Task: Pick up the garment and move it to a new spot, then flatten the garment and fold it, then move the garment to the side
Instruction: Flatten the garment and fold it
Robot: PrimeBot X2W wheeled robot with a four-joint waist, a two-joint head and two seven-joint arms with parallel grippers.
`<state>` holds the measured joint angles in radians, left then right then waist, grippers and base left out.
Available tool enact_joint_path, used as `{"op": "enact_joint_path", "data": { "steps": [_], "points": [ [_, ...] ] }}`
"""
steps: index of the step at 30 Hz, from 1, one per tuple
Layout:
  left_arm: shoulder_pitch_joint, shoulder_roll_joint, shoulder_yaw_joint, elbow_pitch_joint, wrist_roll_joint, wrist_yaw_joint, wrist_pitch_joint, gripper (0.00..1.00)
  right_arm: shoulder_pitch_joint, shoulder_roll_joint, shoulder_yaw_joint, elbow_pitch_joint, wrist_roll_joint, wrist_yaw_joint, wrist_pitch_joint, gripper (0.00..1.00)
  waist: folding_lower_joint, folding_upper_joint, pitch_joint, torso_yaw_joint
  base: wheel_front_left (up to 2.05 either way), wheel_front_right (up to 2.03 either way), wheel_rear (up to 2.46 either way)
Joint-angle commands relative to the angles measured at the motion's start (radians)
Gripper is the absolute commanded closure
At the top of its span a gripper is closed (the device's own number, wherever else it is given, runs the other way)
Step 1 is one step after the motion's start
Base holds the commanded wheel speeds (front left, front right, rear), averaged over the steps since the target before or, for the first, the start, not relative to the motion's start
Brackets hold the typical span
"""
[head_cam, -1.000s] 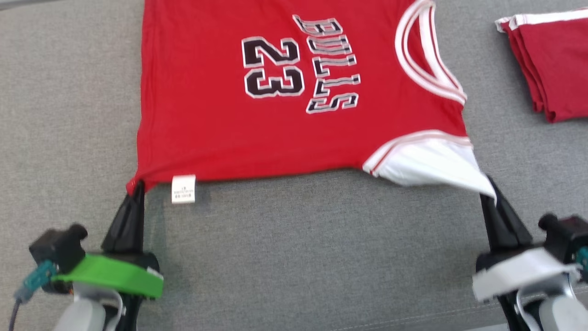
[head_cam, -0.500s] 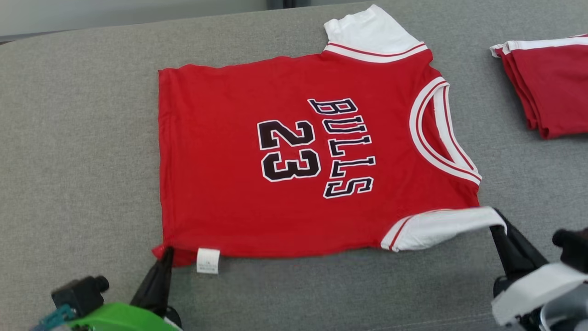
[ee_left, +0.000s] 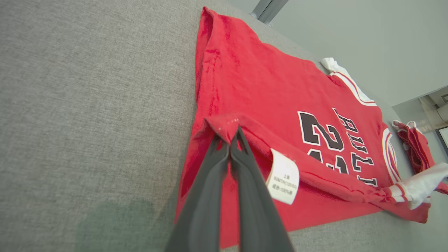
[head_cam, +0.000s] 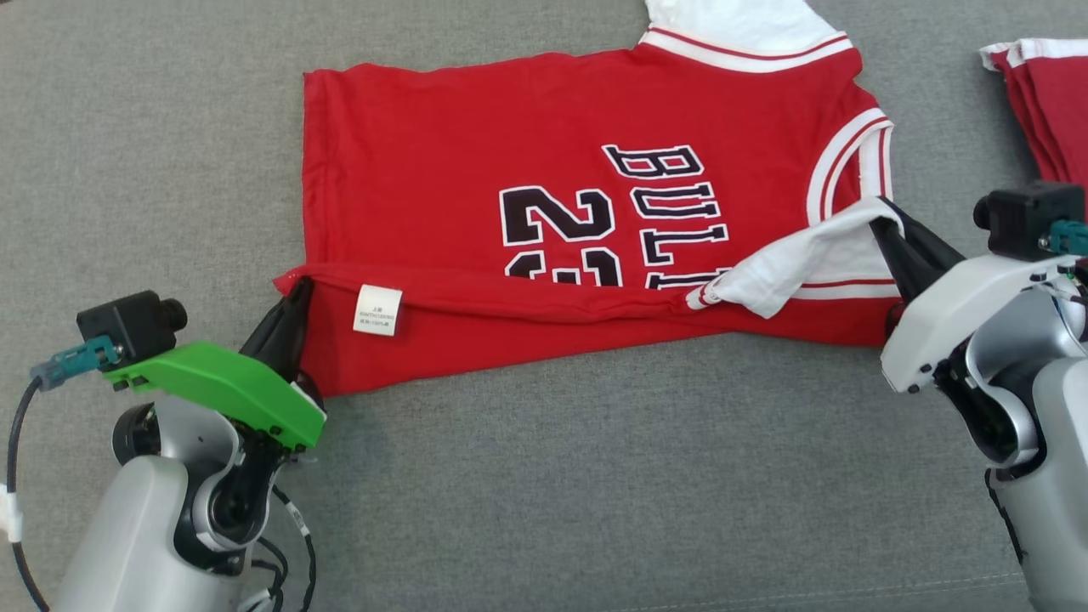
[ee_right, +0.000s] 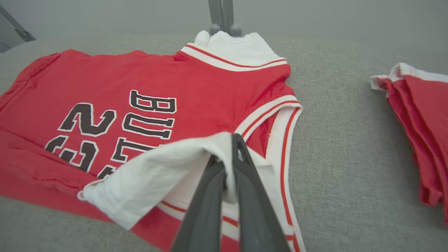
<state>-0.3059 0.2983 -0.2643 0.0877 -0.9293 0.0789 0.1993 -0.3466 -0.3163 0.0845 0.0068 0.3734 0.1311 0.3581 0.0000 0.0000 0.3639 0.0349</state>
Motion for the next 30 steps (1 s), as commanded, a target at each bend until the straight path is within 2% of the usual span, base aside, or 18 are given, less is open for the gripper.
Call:
{"op": "enact_joint_path", "data": {
  "steps": [1,5,6,7,8,9,15,22,30],
  "points": [
    [-0.034,-0.001,-0.004,0.024,0.009,-0.009,-0.003,1.00,-0.033,0.003,0.005,0.024,-0.008,-0.001,-0.012,1.00,0.0000,0.0000,0.030,0.021,0.00,0.00,0.00],
    [-0.084,-0.003,-0.016,0.088,0.027,-0.020,-0.007,1.00,-0.095,0.008,0.014,0.089,-0.030,-0.001,-0.038,1.00,0.0000,0.0000,0.036,0.019,0.00,0.00,0.00],
    [-0.091,-0.002,-0.016,0.101,0.033,-0.018,-0.011,0.94,-0.104,0.013,0.010,0.103,-0.035,-0.001,-0.046,1.00,0.0000,0.0000,0.035,0.018,0.00,0.00,0.00],
    [-0.097,-0.001,-0.015,0.115,0.036,-0.014,-0.017,0.52,-0.119,0.016,0.001,0.114,-0.047,-0.001,-0.065,0.71,0.0000,0.0000,0.033,0.017,0.00,0.00,0.00],
    [-0.099,-0.003,-0.013,0.126,0.037,-0.011,-0.022,0.16,-0.129,0.022,-0.007,0.122,-0.052,-0.001,-0.082,0.21,0.0000,0.0000,0.029,0.016,0.00,0.00,0.00],
    [-0.098,-0.005,-0.010,0.140,0.036,-0.006,-0.028,0.00,-0.133,0.033,-0.018,0.138,-0.055,-0.001,-0.091,0.00,0.0000,0.0000,0.024,0.015,0.00,0.00,0.00],
    [-0.018,0.000,-0.018,0.121,0.039,-0.010,-0.053,0.00,-0.072,0.058,-0.063,0.107,-0.059,-0.001,-0.107,0.00,0.0000,0.0000,-0.002,0.008,0.00,0.00,0.00],
    [0.091,0.006,-0.051,0.054,0.034,0.000,-0.030,0.00,0.091,0.044,-0.112,0.038,-0.086,-0.001,-0.028,0.00,0.0000,0.0000,0.014,0.004,0.00,0.00,0.00],
    [0.093,0.020,-0.051,0.051,0.028,-0.003,-0.014,0.00,0.108,0.069,-0.147,0.021,-0.140,-0.001,0.003,0.00,0.0000,0.0000,0.039,-0.003,0.00,0.00,0.00]
  ]
}}
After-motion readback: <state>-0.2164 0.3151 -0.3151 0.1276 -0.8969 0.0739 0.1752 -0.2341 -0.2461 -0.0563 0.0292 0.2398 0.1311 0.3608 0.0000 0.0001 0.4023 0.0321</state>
